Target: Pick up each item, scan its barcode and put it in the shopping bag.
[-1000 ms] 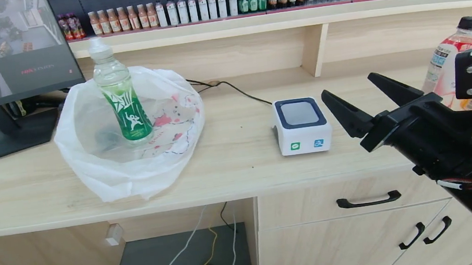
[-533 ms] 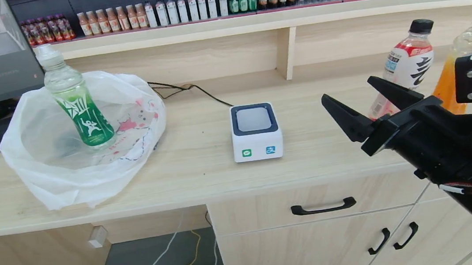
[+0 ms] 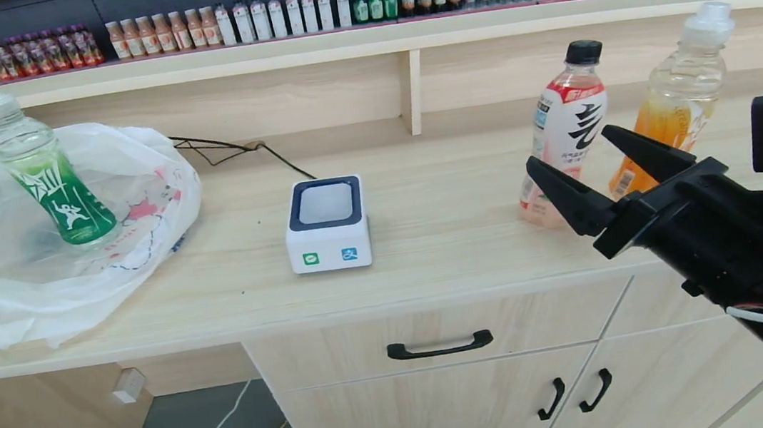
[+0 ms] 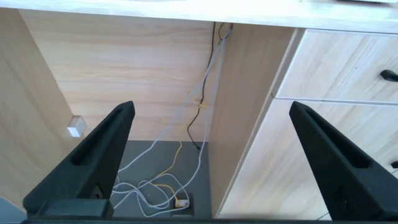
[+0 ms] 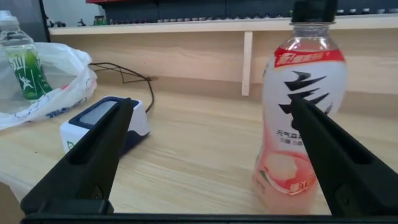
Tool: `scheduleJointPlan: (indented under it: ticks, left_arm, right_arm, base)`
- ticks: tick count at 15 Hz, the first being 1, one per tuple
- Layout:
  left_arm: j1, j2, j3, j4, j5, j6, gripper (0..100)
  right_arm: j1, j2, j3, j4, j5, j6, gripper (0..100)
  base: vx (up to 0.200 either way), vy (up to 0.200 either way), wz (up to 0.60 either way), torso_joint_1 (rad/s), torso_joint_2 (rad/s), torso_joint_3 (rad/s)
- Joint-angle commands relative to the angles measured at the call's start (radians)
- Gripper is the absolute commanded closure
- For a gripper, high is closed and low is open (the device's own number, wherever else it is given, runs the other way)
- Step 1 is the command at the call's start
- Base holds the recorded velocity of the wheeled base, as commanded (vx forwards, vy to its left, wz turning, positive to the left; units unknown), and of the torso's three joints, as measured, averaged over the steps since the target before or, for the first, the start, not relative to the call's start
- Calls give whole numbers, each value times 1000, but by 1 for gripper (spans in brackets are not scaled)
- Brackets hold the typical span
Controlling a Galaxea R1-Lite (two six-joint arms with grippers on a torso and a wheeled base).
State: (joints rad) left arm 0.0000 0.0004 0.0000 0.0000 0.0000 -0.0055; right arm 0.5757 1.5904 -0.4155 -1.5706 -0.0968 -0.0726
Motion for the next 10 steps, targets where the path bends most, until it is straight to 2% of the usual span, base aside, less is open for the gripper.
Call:
scheduleJointPlan:
  ticks: [1, 10]
  left_arm:
    - [0, 0, 0, 0, 0, 1, 0]
    - [0, 0, 0, 0, 0, 2, 0]
  right_arm:
    - [-1, 0, 3, 0, 0, 0, 0]
    - [9, 52, -8, 0, -4, -30, 0]
  base:
    - [0, -200, 0, 7, 2, 2]
    - [0, 0, 0, 0, 0, 0]
